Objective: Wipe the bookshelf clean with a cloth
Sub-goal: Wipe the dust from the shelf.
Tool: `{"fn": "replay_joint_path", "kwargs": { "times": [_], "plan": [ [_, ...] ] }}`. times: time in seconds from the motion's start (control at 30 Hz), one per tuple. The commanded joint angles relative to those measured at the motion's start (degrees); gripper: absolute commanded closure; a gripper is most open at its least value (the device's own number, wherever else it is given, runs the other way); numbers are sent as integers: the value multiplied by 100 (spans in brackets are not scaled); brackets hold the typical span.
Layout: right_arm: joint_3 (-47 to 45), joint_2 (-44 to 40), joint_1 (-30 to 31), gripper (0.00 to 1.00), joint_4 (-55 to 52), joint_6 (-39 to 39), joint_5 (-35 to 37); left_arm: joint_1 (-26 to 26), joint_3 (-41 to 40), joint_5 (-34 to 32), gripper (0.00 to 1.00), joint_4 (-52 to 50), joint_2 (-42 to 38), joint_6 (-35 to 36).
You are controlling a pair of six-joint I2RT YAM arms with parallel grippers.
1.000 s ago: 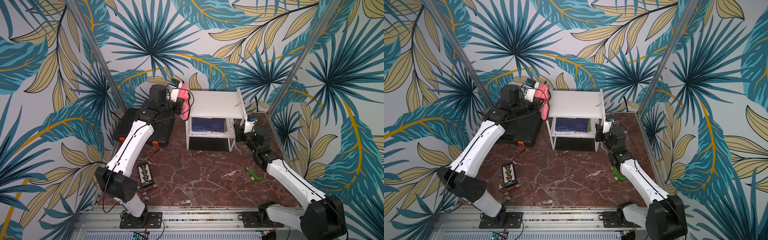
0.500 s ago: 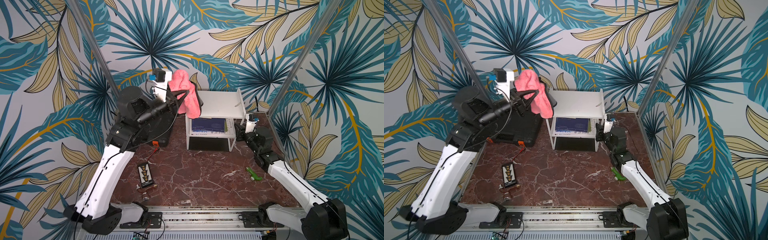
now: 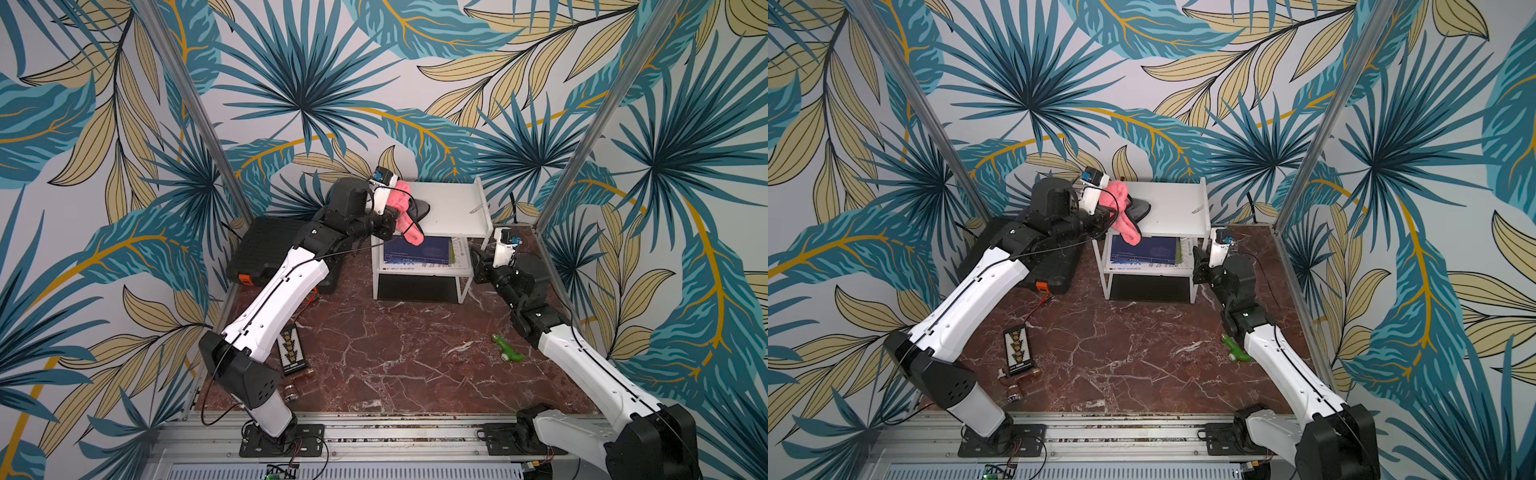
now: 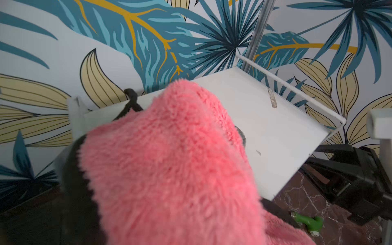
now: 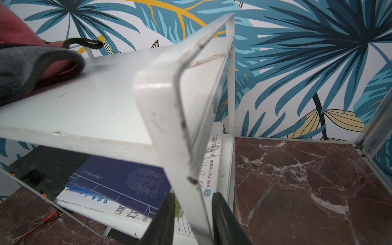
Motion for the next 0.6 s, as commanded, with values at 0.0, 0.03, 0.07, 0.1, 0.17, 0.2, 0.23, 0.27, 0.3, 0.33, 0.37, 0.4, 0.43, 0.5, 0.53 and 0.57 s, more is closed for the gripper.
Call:
{"fn": "replay_joint_path", "kwargs": {
  "times": [0.0,0.03,0.07,0.1,0.17,0.2,0.23,0.27,0.3,0.33,0.37,0.4,0.43,0.5,0.53,0.57],
  "plan": [
    [-135,-21,33,67,38,-41,218,-13,-177,-1011,100,-280,-179,22],
    [-134,1,33,68,51,-42,304,-13,-198,-1247,100,-319,-135,-8],
    [-117,28,33,68,50,-49,372,-24,-199,-1529,100,-345,-86,-37],
    [-98,76,33,69,47,-71,398,-28,-192,-1681,100,-363,-40,-58],
    [5,179,33,71,-30,-141,383,-57,-163,-1909,100,-338,40,-63],
    [81,231,31,72,-95,-188,363,-58,-98,-1975,100,-340,103,-57],
    [133,276,26,73,-142,-216,342,-66,-11,-2005,100,-358,217,-42],
    [169,314,27,74,-163,-233,307,-65,153,-2027,100,-390,354,-20],
    [187,346,28,75,-152,-235,287,-69,359,-2043,100,-484,508,-7],
    [199,364,27,76,-129,-231,271,-81,618,-2049,100,-620,681,-3],
    [215,367,31,77,-134,-229,241,-125,835,-2060,100,-814,807,-3],
    [242,361,28,77,-183,-235,205,-205,991,-2117,100,-970,858,3],
    [276,359,30,77,-279,-244,173,-319,999,-2228,100,-1055,803,17],
    [264,329,30,79,-372,-280,166,-605,619,-2592,100,-858,401,84],
    [239,320,26,80,-371,-283,177,-686,306,-2619,100,-573,167,128],
    [220,321,27,81,-363,-292,186,-730,2,-2479,100,-416,7,147]
  ]
}}
